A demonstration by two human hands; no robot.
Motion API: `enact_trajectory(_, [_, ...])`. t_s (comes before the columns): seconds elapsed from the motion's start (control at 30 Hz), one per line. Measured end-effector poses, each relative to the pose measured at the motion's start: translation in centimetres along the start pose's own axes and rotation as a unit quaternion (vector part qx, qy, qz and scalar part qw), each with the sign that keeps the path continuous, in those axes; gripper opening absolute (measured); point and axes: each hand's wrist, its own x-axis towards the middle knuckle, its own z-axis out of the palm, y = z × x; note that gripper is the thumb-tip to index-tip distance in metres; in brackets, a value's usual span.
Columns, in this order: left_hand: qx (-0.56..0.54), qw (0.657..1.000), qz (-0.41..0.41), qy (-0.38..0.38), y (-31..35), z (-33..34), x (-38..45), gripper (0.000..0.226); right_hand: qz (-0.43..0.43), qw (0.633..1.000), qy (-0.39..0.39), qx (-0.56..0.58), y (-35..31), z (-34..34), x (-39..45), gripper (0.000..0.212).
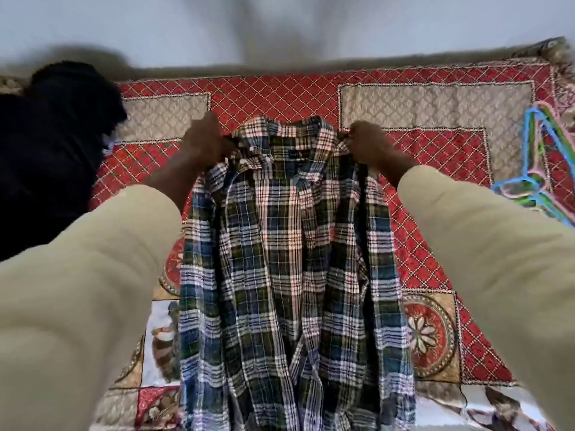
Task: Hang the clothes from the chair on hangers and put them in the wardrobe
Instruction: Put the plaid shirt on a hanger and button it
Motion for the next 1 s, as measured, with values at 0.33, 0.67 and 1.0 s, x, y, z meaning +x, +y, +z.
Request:
enact_trajectory(0.33, [0.124,0.983,0.119,-0.057,-3.2,16.3,-5.4,0.037,-0.056,0.998,-0.039,-0.013,-1.1,17.2,-2.9,0.047])
enact_trajectory(0.67, [0.102,0.987,0.122,-0.002,1.3,15.6,-9.7,0.05,-0.071,0.995,0.069,0.033,-0.5,14.2,-7.9,0.04])
enact_trajectory(1.0, [0.022,0.972,0.23,0.036,15.6,19.8,-15.9,0.047,-0.03,0.992,0.104,0.07,13.6,10.9,-16.5,0.034])
